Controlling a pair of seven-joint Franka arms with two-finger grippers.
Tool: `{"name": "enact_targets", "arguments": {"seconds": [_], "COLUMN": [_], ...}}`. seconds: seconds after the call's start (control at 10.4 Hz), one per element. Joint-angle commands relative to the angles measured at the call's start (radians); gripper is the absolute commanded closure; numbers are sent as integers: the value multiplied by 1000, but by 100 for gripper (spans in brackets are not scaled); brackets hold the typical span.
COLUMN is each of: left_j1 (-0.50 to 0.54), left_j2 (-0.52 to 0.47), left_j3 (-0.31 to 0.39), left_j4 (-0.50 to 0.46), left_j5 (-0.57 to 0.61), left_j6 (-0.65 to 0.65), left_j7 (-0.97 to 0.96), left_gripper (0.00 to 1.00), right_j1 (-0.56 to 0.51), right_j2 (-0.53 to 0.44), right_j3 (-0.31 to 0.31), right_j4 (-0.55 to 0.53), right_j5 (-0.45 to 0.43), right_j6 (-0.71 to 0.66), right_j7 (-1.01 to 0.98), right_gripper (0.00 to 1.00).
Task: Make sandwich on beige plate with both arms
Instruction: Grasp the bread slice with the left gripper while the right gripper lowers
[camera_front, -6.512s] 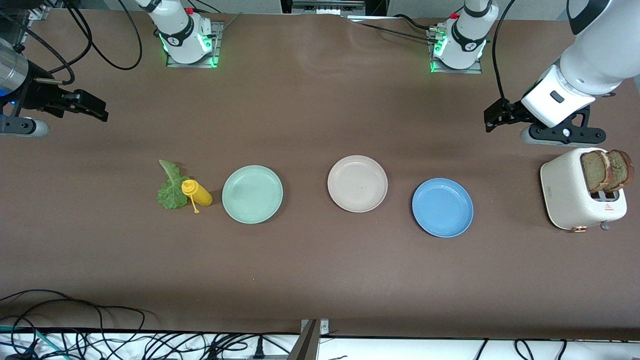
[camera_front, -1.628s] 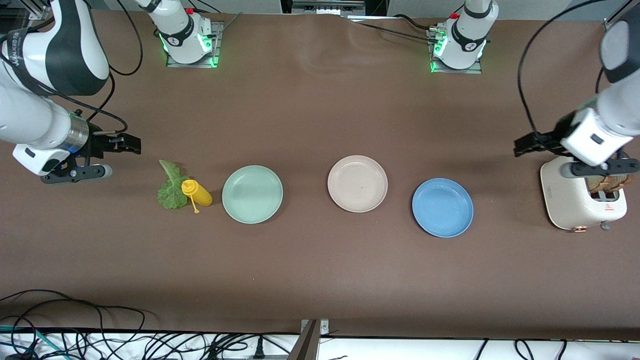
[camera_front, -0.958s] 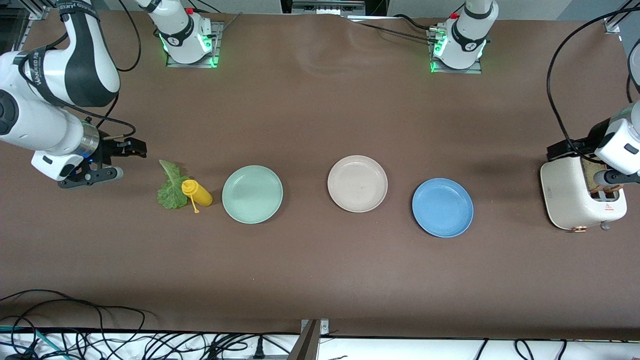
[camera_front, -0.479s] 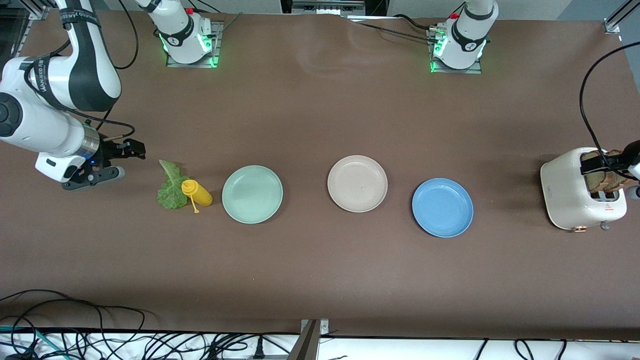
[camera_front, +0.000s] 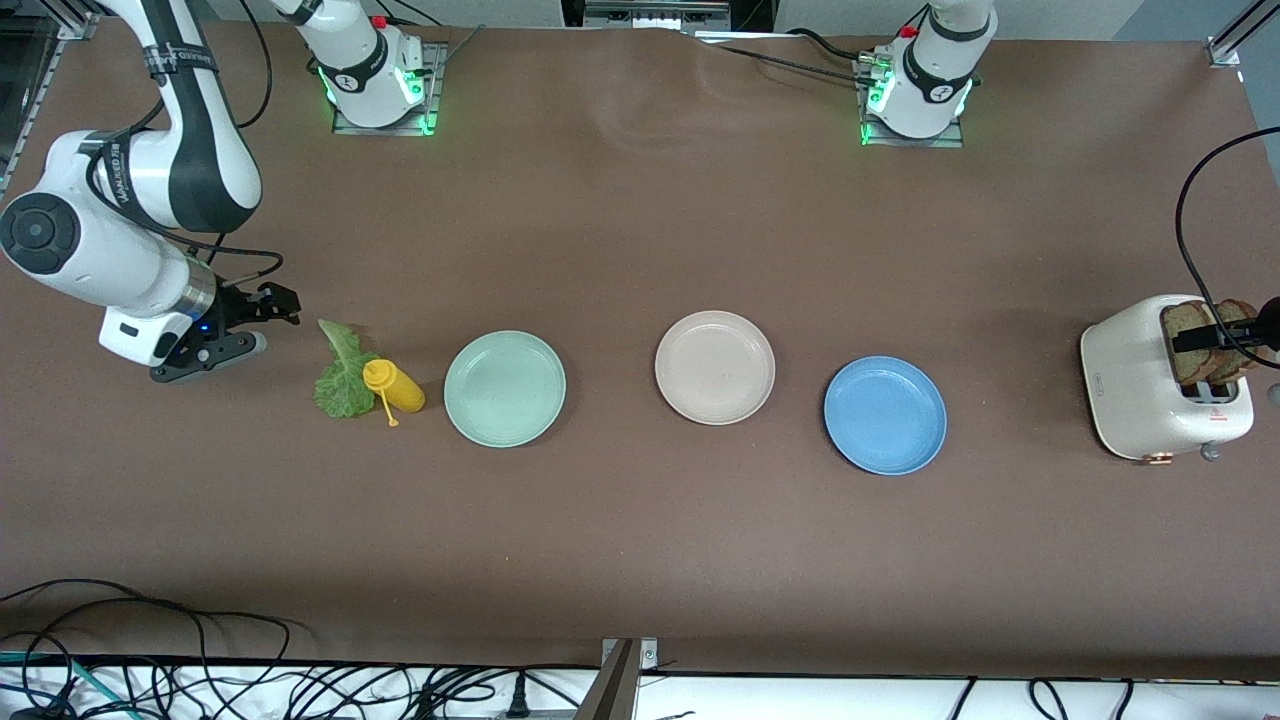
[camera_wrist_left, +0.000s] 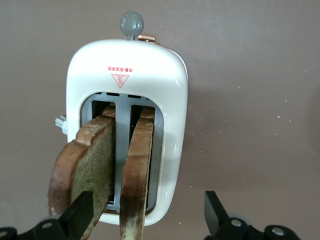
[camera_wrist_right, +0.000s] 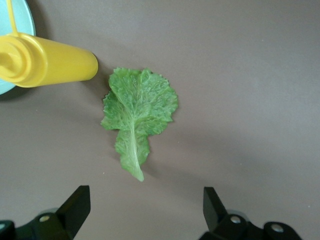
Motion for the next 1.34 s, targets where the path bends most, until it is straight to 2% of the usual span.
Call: {"name": "enact_targets", "arguments": {"seconds": [0.0, 0.1, 0.19, 0.67, 0.96, 1.05, 1.24], "left_j1": [6, 6, 6, 6, -20, -25, -25], "left_j2": [9, 9, 11, -17, -66, -68, -66], "left_j3": [-10, -9, -9, -10, -28, -48, -148], "left_j4": [-21, -27, -27, 3, 58, 95, 166], "left_j5": [18, 18, 19, 61, 59, 61, 59], "left_j6": [10, 6, 1, -69, -169, -215, -318], "left_j7": [16, 12, 12, 25, 15, 19, 13], "left_gripper": [63, 87, 100, 100, 100, 100, 100], "right_j1": [0, 0, 0, 1, 1, 1, 1], "right_j2": [22, 29, 38, 111, 160, 164, 178], "right_j3": [-1, -1, 1, 1, 4, 7, 9], "right_j4": [-21, -35, -44, -63, -63, -64, -64], "right_j5": [-9, -6, -5, -5, -5, -5, -4], "right_j6": [59, 84, 107, 213, 271, 273, 265], "right_j7": [-63, -85, -87, -156, -176, -176, -174], "right_gripper": [0, 0, 0, 0, 0, 0, 0]}}
